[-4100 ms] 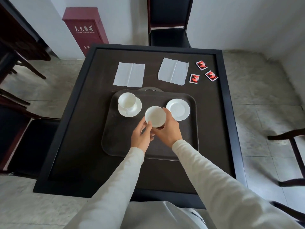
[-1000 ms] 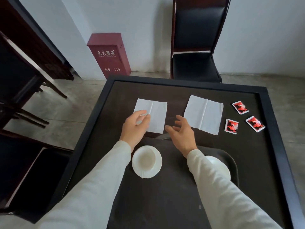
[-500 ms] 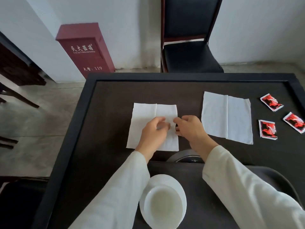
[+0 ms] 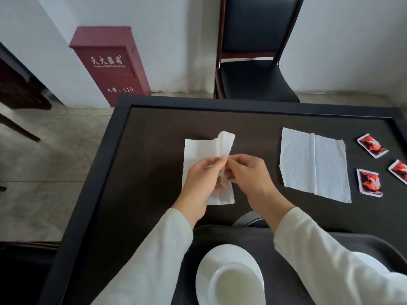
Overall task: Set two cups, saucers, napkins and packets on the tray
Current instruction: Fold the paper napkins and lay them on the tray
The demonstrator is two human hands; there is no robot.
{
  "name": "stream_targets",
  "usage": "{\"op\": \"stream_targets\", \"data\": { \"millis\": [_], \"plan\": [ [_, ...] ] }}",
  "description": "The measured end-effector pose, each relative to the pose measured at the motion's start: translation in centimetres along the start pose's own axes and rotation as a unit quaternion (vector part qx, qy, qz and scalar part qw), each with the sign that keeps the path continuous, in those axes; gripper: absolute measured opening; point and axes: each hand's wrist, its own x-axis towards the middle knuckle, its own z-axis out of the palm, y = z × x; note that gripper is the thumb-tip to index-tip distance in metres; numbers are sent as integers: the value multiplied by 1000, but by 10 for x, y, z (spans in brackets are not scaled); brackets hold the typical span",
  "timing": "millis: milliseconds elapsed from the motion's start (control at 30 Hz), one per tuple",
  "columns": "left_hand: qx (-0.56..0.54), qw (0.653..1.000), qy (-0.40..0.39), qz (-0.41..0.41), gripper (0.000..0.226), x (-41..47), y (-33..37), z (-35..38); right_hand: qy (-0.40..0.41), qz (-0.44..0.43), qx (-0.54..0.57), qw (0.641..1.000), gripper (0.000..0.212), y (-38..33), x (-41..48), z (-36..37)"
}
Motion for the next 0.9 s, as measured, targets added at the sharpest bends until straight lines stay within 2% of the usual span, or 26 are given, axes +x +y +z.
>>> {"op": "stream_targets", "data": {
  "millis": [200,267,333,400,467,533,633,700,900],
  "plan": [
    [-62,997,46,-17,16,2,3,-32,-87,-49,-55,993,23,-11,-2,31],
    [-53,996,67,-10,12,4,1,-43,-94,-53,-75,991,22,-9,-1,36],
    [-29,995,95,1,12,7,-2,-52,-62,-47,-80,994,18,-3,1,37],
    [0,993,119,14,14,12,-5,-58,4,-49,-120,992,15,4,5,34],
    [24,990,134,29,18,15,-9,-64,50,-46,-171,983,22,9,9,31],
    [40,988,141,47,18,17,-12,-69,53,-20,-186,981,32,11,13,29],
    [82,984,144,71,36,17,-17,-77,47,2,-171,984,10,8,18,32],
    [108,980,141,88,45,17,-18,-79,39,-2,-182,983,23,7,19,35],
    [168,962,160,146,43,10,-16,-80,56,-15,-179,982,15,5,13,43]
  ]
}}
